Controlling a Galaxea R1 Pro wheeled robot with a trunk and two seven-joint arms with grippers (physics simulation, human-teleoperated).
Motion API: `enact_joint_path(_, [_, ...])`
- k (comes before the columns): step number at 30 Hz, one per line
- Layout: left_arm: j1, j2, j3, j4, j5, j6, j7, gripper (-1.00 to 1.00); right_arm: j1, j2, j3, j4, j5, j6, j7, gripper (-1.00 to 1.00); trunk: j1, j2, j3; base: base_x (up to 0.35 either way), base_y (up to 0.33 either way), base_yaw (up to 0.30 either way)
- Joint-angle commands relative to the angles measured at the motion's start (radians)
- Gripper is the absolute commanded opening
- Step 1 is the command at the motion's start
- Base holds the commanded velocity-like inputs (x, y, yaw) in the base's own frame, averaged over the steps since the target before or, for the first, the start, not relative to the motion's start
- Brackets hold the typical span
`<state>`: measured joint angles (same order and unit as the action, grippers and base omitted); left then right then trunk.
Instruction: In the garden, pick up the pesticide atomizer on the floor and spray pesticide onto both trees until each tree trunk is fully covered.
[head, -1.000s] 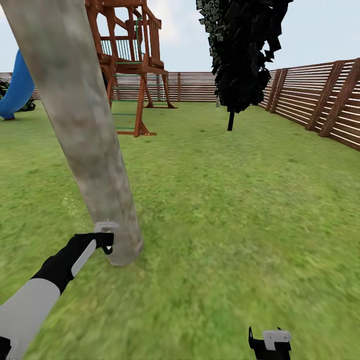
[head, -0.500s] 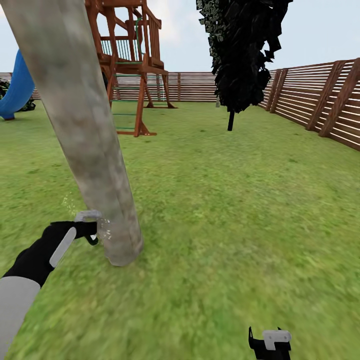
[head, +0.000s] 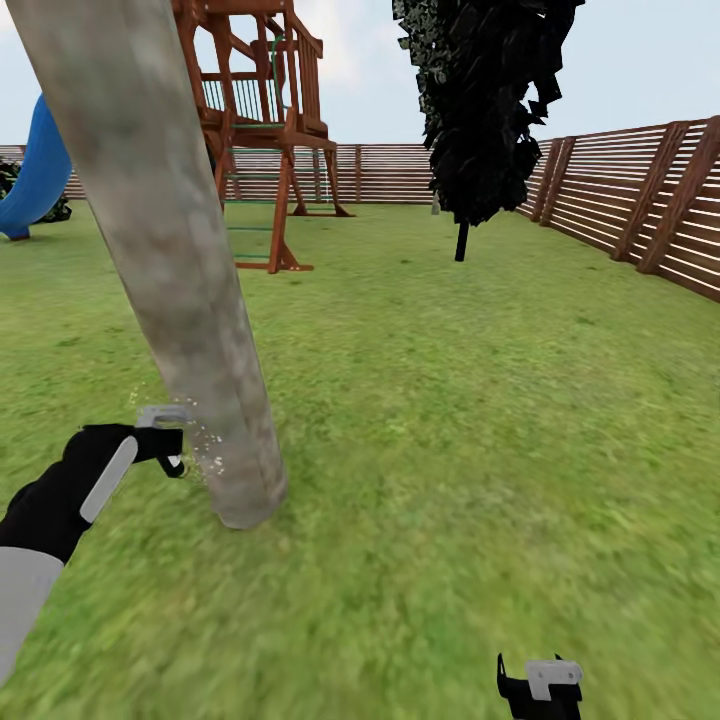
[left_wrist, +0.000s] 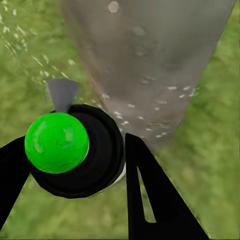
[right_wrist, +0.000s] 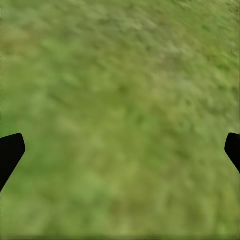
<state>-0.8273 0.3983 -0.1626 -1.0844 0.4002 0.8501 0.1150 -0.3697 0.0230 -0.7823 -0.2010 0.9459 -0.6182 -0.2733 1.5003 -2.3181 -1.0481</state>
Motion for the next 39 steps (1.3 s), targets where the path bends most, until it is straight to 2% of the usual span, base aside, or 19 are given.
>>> enact_joint_path(1, [0.0, 0.009, 0.001, 0.0, 0.007, -0.001, 0.0, -1.0, 0.0, 0.0, 0.0, 0.0, 0.0, 0.0, 0.0, 1.0, 0.0, 0.0, 0.0, 0.0, 0.0, 0.0])
enact_joint_path(4, [0.009, 0.016, 0.002, 0.002, 0.002, -0.002, 0.002, -1.0, 0.0, 0.0, 0.0, 0.0, 0.0, 0.0, 0.0, 1.0, 0.0, 0.0, 0.0, 0.0, 0.0, 0.0])
enact_joint_path(7, [0.02, 0.014, -0.006, 0.021, -0.037, -0.013, 0.002, -1.0, 0.0, 0.0, 0.0, 0.0, 0.0, 0.0, 0.0, 1.0, 0.0, 0.0, 0.0, 0.0, 0.0, 0.0])
enact_joint_path(13, [0.008, 0.019, 0.002, 0.067, -0.046, -0.005, 0.001, -1.0, 0.0, 0.0, 0.0, 0.0, 0.001, 0.0, 0.0, 1.0, 0.0, 0.0, 0.0, 0.0, 0.0, 0.0])
enact_joint_path(14, [-0.014, 0.031, 0.003, 0.068, -0.047, -0.002, 0.001, -1.0, 0.0, 0.0, 0.0, 0.0, 0.001, 0.0, 0.0, 1.0, 0.0, 0.0, 0.0, 0.0, 0.0, 0.0])
enact_joint_path(15, [-0.055, 0.055, 0.003, 0.069, -0.046, 0.002, 0.001, -1.0, 0.0, 0.0, 0.0, 0.0, 0.0, 0.0, 0.0, 1.0, 0.0, 0.0, 0.0, 0.0, 0.0, 0.0])
enact_joint_path(16, [-0.072, 0.076, 0.003, 0.071, -0.046, 0.004, 0.002, -1.0, 0.0, 0.0, 0.0, 0.0, 0.0, 0.0, 0.0, 1.0, 0.0, 0.0, 0.0, 0.0, 0.0, 0.0])
enact_joint_path(20, [-0.059, 0.091, -0.004, 0.074, -0.047, -0.004, 0.005, -1.0, 0.0, 0.0, 0.0, 0.0, 0.0, 0.0, 0.0, 1.0, 0.0, 0.0, 0.0, 0.0, 0.0, 0.0])
enact_joint_path(22, [-0.001, 0.088, -0.006, 0.075, -0.044, -0.013, 0.007, -1.0, 0.0, 0.0, 0.0, 0.0, 0.0, 0.0, 0.0, 1.0, 0.0, 0.0, 0.0, 0.0, 0.0, 0.0])
enact_joint_path(24, [0.035, 0.078, -0.006, 0.075, -0.042, -0.023, 0.004, -1.0, 0.0, 0.0, 0.0, 0.0, 0.0, 0.0, 0.0, 1.0, 0.0, 0.0, 0.0, 0.0, 0.0, 0.0])
enact_joint_path(28, [0.063, 0.047, -0.006, 0.074, -0.041, -0.028, 0.003, -1.0, 0.0, 0.0, 0.0, 0.0, 0.0, 0.0, 0.0, 1.0, 0.0, 0.0, 0.0, 0.0, -0.012, 0.0])
enact_joint_path(31, [0.114, 0.007, -0.008, 0.075, -0.044, -0.043, 0.006, -1.0, 0.0, 0.0, 0.0, 0.0, 0.001, 0.0, 0.0, 1.0, 0.0, 0.0, 0.0, 0.0, -0.223, 0.0])
enact_joint_path(33, [0.16, -0.012, -0.008, 0.098, -0.045, -0.143, 0.01, -1.0, 0.0, 0.0, 0.0, 0.0, 0.0, 0.0, 0.0, 1.0, 0.0, 0.0, 0.0, 0.044, -0.265, 0.0])
enact_joint_path(34, [0.173, -0.017, -0.008, 0.139, -0.045, -0.199, 0.012, -1.0, 0.0, 0.0, 0.0, 0.0, 0.0, 0.0, 0.0, 1.0, 0.0, 0.0, 0.0, 0.075, -0.267, 0.0])
enact_joint_path(35, [0.182, -0.023, -0.008, 0.227, -0.044, -0.268, 0.014, -1.0, 0.0, 0.0, 0.0, 0.0, 0.0, 0.0, 0.0, 1.0, 0.0, 0.0, 0.0, 0.087, -0.268, 0.0])
enact_joint_path(36, [0.184, -0.041, -0.007, 0.302, -0.046, -0.327, 0.015, -1.0, 0.0, 0.0, 0.0, 0.0, 0.0, 0.0, 0.0, 1.0, 0.0, 0.0, 0.0, 0.112, -0.267, 0.0])
enact_joint_path(39, [0.186, -0.065, -0.008, 0.445, -0.048, -0.479, 0.015, -1.0, 0.0, 0.0, 0.0, 0.0, 0.001, 0.0, 0.001, 1.0, 0.0, 0.0, 0.0, 0.187, -0.169, 0.0])
